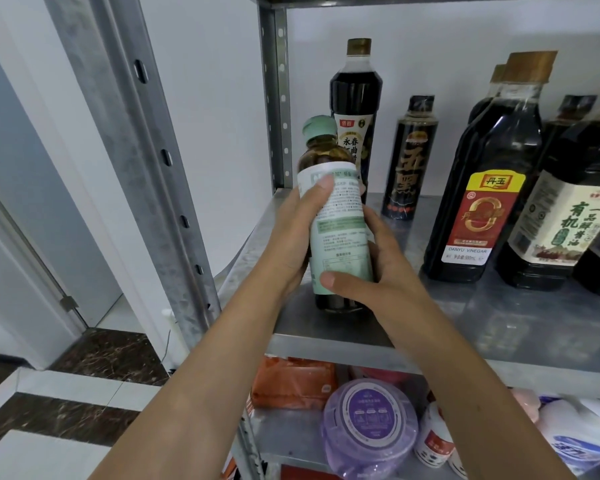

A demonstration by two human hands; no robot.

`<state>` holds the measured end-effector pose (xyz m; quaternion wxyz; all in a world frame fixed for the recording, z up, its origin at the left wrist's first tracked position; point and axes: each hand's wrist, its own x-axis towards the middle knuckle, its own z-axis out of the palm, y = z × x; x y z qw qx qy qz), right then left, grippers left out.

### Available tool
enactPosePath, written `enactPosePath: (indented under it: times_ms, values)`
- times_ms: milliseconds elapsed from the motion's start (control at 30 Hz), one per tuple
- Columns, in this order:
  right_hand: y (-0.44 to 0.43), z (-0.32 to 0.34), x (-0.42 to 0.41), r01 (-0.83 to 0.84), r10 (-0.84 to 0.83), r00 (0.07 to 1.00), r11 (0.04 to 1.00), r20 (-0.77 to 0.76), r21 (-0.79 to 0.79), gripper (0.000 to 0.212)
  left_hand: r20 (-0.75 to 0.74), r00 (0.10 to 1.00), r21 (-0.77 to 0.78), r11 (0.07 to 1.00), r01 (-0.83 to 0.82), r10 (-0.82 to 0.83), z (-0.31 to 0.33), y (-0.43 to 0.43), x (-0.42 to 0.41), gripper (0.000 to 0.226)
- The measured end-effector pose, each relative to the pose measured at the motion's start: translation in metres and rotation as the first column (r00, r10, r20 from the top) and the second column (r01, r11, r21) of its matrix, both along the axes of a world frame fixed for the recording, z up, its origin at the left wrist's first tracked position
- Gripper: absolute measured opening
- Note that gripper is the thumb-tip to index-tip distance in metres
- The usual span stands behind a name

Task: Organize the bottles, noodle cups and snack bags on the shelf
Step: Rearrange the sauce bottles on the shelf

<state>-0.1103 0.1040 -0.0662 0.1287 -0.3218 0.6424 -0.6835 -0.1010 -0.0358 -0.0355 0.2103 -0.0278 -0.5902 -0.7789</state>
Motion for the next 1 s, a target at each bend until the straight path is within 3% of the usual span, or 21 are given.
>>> enactPosePath:
  times_ms: [367, 700, 800, 933, 1000]
  values:
    - [0.002, 0.001, 0.001, -0.043, 0.046, 0.999, 0.993, 0.021, -0.114, 0.098, -0.070, 0.997, -0.034, 0.999, 0.020, -0.023, -0.003, 0.002, -0.001, 0.071]
    - [0.002, 0.000, 0.002, -0.015, 0.015, 1.000, 0.994, 0.001, -0.108, 0.099, -0.071, 0.997, -0.020, 0.999, 0.036, -0.037, -0.003, 0.005, -0.003, 0.068]
    - [0.000, 0.003, 0.004, 0.010, -0.007, 0.999, 0.996, 0.031, -0.087, 0.084, -0.040, 0.999, -0.034, 0.999, 0.005, -0.006, -0.003, 0.006, -0.003, 0.073]
    - [-0.002, 0.011, 0.001, 0.023, 0.069, 0.941, 0.963, 0.331, -0.267, 0.043, 0.004, 0.999, -0.084, 0.996, -0.039, 0.039, -0.003, 0.004, -0.003, 0.075]
    - [-0.001, 0.011, -0.001, 0.022, 0.101, 0.916, 0.954, 0.388, -0.299, 0.035, 0.016, 0.998, -0.090, 0.994, -0.056, 0.058, -0.002, 0.004, -0.003, 0.073]
